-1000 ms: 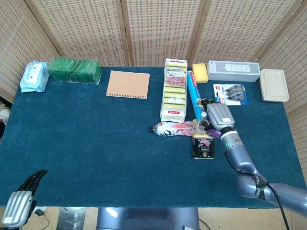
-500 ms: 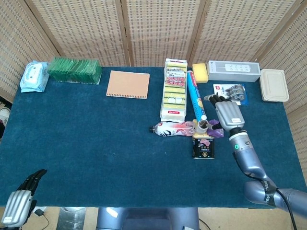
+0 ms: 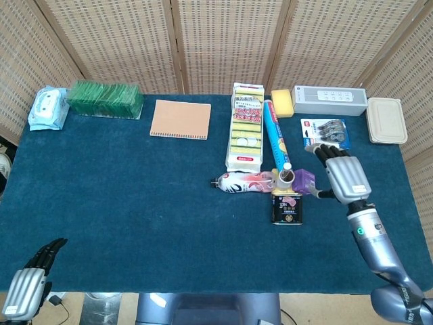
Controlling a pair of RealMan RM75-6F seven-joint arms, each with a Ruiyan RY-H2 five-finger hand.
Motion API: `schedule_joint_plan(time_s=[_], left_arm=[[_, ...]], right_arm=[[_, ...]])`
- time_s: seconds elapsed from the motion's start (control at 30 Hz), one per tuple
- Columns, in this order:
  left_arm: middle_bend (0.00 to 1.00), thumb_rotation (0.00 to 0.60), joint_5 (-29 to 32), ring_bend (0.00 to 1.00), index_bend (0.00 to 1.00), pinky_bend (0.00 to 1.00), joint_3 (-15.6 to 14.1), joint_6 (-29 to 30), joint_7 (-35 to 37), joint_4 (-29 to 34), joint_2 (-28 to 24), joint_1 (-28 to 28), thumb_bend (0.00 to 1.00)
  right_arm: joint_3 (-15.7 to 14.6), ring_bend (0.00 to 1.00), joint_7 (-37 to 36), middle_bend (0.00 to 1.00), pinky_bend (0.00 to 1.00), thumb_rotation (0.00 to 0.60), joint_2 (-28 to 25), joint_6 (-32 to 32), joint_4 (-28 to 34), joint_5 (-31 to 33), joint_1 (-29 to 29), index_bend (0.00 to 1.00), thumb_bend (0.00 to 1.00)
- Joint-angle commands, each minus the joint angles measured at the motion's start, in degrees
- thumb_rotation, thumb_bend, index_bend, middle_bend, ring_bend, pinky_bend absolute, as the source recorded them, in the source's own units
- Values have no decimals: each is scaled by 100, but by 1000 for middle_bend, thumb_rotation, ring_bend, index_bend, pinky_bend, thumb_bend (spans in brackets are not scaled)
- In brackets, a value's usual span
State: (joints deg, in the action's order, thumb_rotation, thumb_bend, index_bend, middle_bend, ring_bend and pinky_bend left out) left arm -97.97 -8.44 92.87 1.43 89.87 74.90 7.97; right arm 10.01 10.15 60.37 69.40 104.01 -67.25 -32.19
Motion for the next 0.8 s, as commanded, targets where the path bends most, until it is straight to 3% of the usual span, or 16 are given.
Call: schedule_joint_plan(time_s=[0.03,0.17,0.57,0.8], left_arm=[[144,600,-2,155,98,312,5,2,6,2,-8,-5,201],[144,600,-83,155,97,312,36,55,-74,59,-36,-33,201],[146,600,-263,155,97,312,147,333,-251,367,-189,-42,200],[146,600,-270,155,98,312,208,452,-301,436,-214,-17,201]], right_arm=[[-207,222,-71,229,269,600,-146,336,128,-355,319,199,195],[-528,222,-175,232,269,600,-233,781,187,-865,792,199,195],[-909,228,-468,240,269,600,-143,1161,216,-1475,1408,199,195],[-1130,230,-237,242,269,600,140,1533,170,-1824,1795,200,196]])
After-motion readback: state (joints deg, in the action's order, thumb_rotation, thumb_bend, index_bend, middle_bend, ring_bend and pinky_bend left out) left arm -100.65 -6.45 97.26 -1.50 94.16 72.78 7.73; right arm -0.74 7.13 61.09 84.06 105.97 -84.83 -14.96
